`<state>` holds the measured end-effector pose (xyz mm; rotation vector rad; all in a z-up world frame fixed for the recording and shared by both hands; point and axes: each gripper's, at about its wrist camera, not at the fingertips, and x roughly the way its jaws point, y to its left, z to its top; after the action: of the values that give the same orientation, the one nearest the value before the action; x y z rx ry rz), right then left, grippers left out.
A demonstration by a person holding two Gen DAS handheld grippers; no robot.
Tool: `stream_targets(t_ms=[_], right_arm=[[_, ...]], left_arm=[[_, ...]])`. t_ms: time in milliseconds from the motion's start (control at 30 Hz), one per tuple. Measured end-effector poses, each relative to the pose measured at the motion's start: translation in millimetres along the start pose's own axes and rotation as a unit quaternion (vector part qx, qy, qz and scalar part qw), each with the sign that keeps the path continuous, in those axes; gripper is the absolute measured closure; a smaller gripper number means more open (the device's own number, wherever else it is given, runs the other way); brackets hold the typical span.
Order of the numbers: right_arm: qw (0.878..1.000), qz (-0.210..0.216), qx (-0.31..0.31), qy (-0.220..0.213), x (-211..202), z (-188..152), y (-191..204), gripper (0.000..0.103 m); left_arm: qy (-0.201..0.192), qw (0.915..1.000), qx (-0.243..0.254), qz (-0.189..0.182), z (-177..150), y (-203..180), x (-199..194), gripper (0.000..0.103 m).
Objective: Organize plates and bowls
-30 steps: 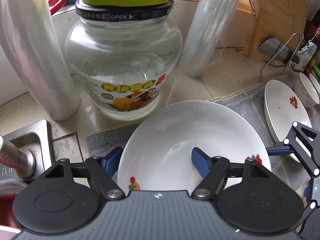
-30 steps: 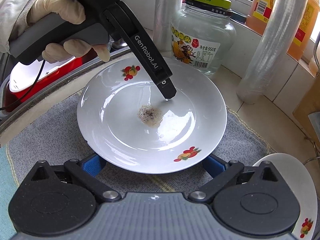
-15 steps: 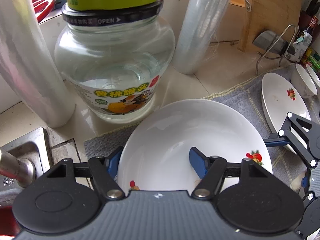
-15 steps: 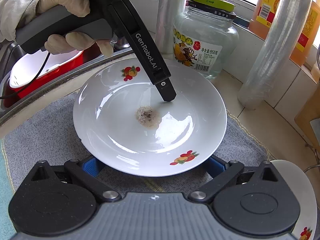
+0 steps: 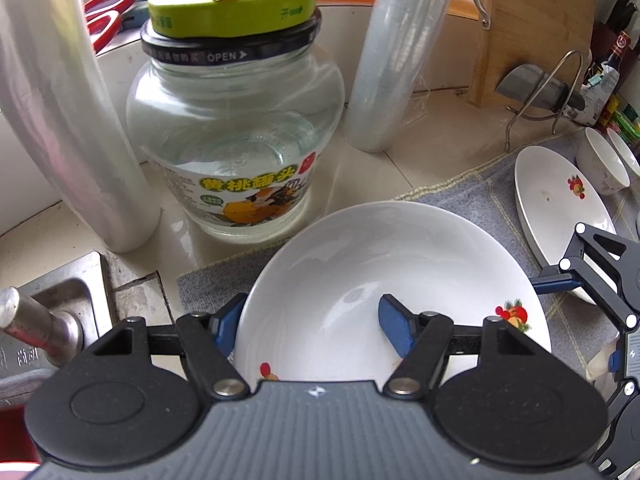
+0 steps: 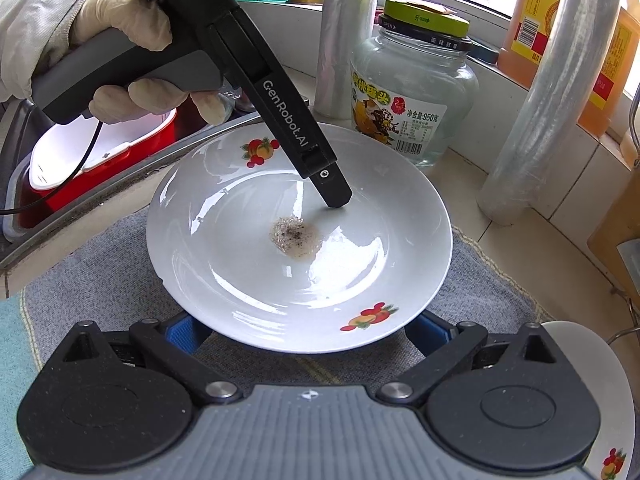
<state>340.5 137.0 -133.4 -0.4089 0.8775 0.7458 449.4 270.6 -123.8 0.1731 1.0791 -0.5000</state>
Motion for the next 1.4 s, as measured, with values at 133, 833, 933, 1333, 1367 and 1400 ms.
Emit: stream_targets(t_ms=[133,833,933,1333,1367,1400], right_arm=[[1.0,-0.002,-0.005,-0.005,-11,0,7,0.0],[0.999,0.015,-0.033,-0.004,-56,-32,75,0.0],[0.999,0.018,-0.037,-0.001,-57,-36,81,0.0],[0.998,0.028,-0.043,0.019,-51,-49,98,0.0],[0.998,0.027,-0.044,0.021,-50,-50,99,0.0],[0.998,0.025,-0.043,0.023,-48,-50,99,0.0]], left_arm=[[-0.011,0.9999,0.0,0.002,-6,-4,-15,0.034],[-0.032,0.9985,-0.039,0.017,-84,-33,-71,0.034],[-0.03,0.9984,-0.044,0.019,-95,-35,-73,0.034],[-0.02,0.998,-0.058,0.018,-125,-40,-70,0.034],[-0.02,0.998,-0.058,0.018,-126,-40,-70,0.034],[-0.02,0.998,-0.058,0.017,-126,-40,-70,0.034]])
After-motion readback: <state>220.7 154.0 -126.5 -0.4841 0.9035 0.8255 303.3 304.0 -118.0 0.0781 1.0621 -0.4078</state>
